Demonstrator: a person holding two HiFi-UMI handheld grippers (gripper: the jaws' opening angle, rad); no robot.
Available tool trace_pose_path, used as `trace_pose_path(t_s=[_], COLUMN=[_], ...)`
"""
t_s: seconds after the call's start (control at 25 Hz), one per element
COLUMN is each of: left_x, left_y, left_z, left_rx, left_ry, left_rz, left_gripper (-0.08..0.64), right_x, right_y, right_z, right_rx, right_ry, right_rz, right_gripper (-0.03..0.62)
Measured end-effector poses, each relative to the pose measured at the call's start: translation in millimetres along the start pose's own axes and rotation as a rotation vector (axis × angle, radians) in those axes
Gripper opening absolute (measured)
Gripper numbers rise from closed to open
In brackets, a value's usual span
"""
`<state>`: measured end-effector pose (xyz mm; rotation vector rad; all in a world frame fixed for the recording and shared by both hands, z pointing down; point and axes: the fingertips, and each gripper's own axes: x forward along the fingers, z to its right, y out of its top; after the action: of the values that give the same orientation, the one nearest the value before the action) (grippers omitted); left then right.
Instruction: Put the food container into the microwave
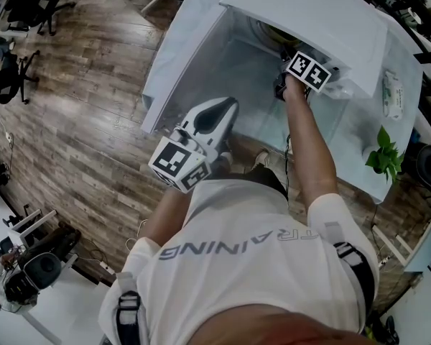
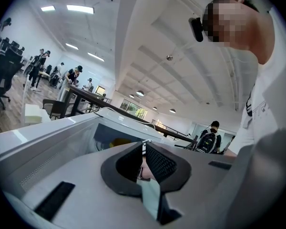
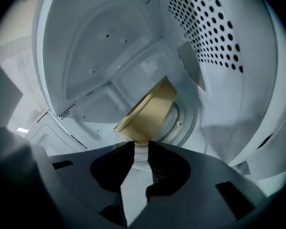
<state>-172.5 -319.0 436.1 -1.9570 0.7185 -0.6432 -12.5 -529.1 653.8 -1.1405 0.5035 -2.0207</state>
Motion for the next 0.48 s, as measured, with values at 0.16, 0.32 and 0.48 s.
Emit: trace_pose_path(t_s=[0.16, 0.32, 0.48], left_x=[0.5, 1.0, 2.3], left_y=[2.9, 5.4, 7.2], left_z=[-0.8, 0.9, 6.9], left_rx=[-0.002, -0.001, 0.010], left_ry=[-0.001, -0.003, -0.008], left_rz=[0.003, 0.004, 0.014], left_gripper=[0.049, 0.048, 0.048], right_x=[-0.4, -9.1, -28.0], right_y=[-7.3, -8.8, -11.7], right_z=[-6.2, -14.0, -24.0], right_rx=[-0.031, -0.097, -0.174], right_ry=[0.023, 0.041, 0.066], right_rz=[-0.039, -0.040, -0.040], right_gripper=[0.035, 0.025, 0.023])
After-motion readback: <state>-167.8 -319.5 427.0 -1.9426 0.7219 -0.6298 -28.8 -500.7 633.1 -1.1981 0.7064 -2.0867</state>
